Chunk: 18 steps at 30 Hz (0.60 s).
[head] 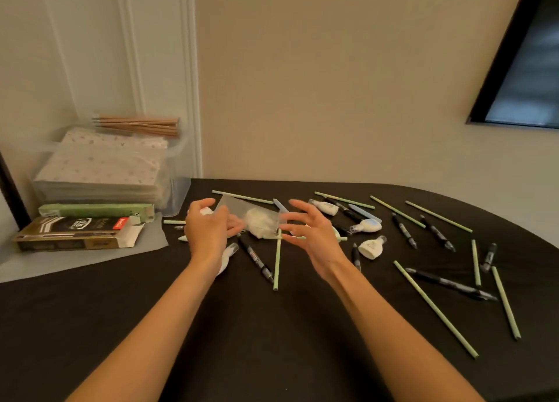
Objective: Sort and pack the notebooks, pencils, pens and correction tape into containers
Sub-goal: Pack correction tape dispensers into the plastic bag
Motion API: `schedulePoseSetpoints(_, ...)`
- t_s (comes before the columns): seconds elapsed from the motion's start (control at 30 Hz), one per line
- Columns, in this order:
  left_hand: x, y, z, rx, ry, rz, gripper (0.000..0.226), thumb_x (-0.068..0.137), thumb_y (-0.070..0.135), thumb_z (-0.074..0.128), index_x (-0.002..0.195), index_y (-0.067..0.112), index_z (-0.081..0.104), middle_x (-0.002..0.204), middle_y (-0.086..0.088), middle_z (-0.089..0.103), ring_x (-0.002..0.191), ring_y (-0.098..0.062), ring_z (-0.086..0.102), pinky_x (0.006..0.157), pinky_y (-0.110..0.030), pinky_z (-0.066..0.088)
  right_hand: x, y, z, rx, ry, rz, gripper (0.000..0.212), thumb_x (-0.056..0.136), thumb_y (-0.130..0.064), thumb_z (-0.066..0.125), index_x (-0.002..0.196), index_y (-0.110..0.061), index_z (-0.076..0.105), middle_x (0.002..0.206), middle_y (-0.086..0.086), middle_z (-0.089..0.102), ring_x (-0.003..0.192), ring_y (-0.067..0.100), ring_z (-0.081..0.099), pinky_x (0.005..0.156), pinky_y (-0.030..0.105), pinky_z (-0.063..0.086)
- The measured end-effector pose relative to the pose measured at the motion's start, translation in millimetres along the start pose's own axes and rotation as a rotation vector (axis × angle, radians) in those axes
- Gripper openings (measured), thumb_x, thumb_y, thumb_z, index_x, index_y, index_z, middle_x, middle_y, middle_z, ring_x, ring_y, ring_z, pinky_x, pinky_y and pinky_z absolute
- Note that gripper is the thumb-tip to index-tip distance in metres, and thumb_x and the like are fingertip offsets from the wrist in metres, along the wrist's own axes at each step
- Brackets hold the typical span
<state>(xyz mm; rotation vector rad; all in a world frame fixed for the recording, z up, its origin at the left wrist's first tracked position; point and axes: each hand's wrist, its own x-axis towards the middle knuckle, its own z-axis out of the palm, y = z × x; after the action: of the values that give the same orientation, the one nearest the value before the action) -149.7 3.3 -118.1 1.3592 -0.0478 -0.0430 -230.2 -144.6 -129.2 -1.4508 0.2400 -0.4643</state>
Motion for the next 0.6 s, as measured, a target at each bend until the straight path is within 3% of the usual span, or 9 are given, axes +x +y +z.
schedulePoseSetpoints(0.07,3.3,-4.2,2.8,0.037,-0.018,-0.017,0.022,0.092,0.005,0.052,0.113,0.012,0.053,0.08,-0.01,0.063,0.066,-0.02,0.067,0.054,-0.022,0.057,7.0,6.8,-3.0,-0.146,0.035,-0.093,0.053,0.085,0.009,0.053,0.122,-0.03,0.049,0.099,0.006,0.062,0.085,0.01,0.063,0.074,0.023,0.054)
schedulePoseSetpoints(0.2,17.5,-9.6,9.3,0.132,-0.006,-0.002,0.019,0.092,0.013,0.055,0.111,0.01,0.059,0.075,-0.007,0.061,0.059,-0.014,0.061,0.043,-0.013,0.05,17.6,10.9,-2.8,-0.467,0.069,-0.243,0.016,0.088,-0.017,0.062,0.095,-0.03,0.068,0.104,-0.009,0.049,0.085,0.004,0.054,0.083,0.025,0.049)
schedulePoseSetpoints(0.27,23.7,-8.3,14.0,0.135,-0.024,-0.029,0.021,0.094,0.019,0.053,0.111,0.009,0.059,0.075,-0.007,0.06,0.058,-0.012,0.058,0.042,-0.011,0.048,22.6,13.5,-3.8,-0.491,0.068,-0.258,0.011,0.088,-0.019,0.061,0.088,-0.027,0.069,0.101,-0.01,0.052,0.082,0.005,0.054,0.077,0.021,0.049)
schedulePoseSetpoints(0.37,25.3,-8.0,21.0,0.094,-0.102,0.012,0.032,0.097,0.028,0.047,0.122,0.01,0.052,0.085,-0.006,0.061,0.068,-0.011,0.061,0.051,-0.014,0.052,27.1,18.0,-3.7,-0.343,0.056,-0.224,0.015,0.091,-0.011,0.057,0.085,-0.02,0.068,0.079,-0.002,0.064,0.067,0.006,0.057,0.061,0.016,0.05)
schedulePoseSetpoints(0.43,22.1,-11.5,24.5,0.189,-0.134,0.196,0.046,0.096,0.027,0.047,0.14,0.018,0.035,0.099,0.002,0.058,0.079,-0.004,0.058,0.062,-0.014,0.049,28.7,19.9,-1.7,-0.218,0.075,-0.174,0.014,0.091,-0.01,0.056,0.085,-0.015,0.068,0.072,-0.001,0.065,0.062,0.005,0.06,0.061,0.016,0.052)
schedulePoseSetpoints(0.5,18.3,-15.0,26.7,0.367,-0.139,0.508,0.055,0.094,0.024,0.051,0.144,0.025,0.028,0.113,0.007,0.05,0.096,0.001,0.052,0.077,-0.012,0.043,32.8,21.9,-0.5,-0.14,0.068,-0.128,0.013,0.09,-0.009,0.057,0.086,-0.013,0.068,0.074,0.001,0.068,0.067,0.006,0.065,0.067,0.017,0.054)
schedulePoseSetpoints(0.6,13.7,-19.1,31.0,0.598,-0.198,1.008,0.037,0.091,0.025,0.05,0.128,0.019,0.05,0.125,-0.008,0.051,0.118,-0.011,0.04,0.097,-0.021,0.032,31.9,22.7,0.8,-0.019,0.025,-0.064,0.011,0.089,-0.007,0.058,0.086,-0.01,0.069,0.077,0.002,0.071,0.075,0.012,0.069,0.075,0.021,0.056)
